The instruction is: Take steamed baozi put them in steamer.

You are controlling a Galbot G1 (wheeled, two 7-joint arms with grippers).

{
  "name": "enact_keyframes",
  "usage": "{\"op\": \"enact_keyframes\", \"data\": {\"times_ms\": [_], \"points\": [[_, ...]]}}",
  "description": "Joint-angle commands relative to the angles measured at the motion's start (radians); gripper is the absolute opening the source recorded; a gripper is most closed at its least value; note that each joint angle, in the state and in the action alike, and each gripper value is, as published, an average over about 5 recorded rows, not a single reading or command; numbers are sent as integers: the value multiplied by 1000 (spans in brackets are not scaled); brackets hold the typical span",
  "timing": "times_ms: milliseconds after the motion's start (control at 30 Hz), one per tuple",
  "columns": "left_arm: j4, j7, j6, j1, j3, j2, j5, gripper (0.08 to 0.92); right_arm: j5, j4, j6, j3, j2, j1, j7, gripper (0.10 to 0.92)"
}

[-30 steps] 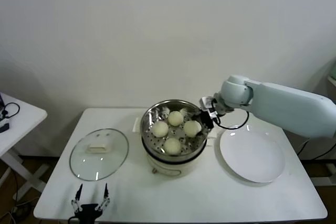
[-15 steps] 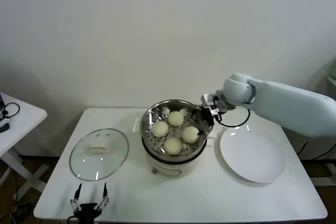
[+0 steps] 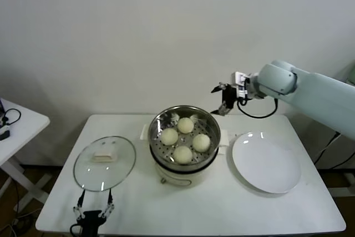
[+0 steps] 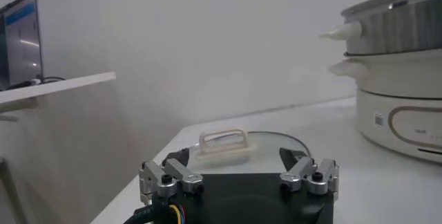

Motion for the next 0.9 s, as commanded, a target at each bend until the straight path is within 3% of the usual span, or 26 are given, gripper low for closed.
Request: {"op": "enact_keyframes", "data": {"times_ms": [33,233,433,900], "points": [[-2,2,3,-5,0,5,-3,823,193,90,41,631,-178,-625,610,823],[-7,3,2,-11,-2,4,-11,823,158,153,231,960,-193,-1048,679,823],[-9,3,2,-19,-1,3,-18,823,86,239,275,1317,-90,-1440,699,823],[-14,4,0,-23,0,3,-22,823,6,338,521,1648,196,-1930,597,823]]}}
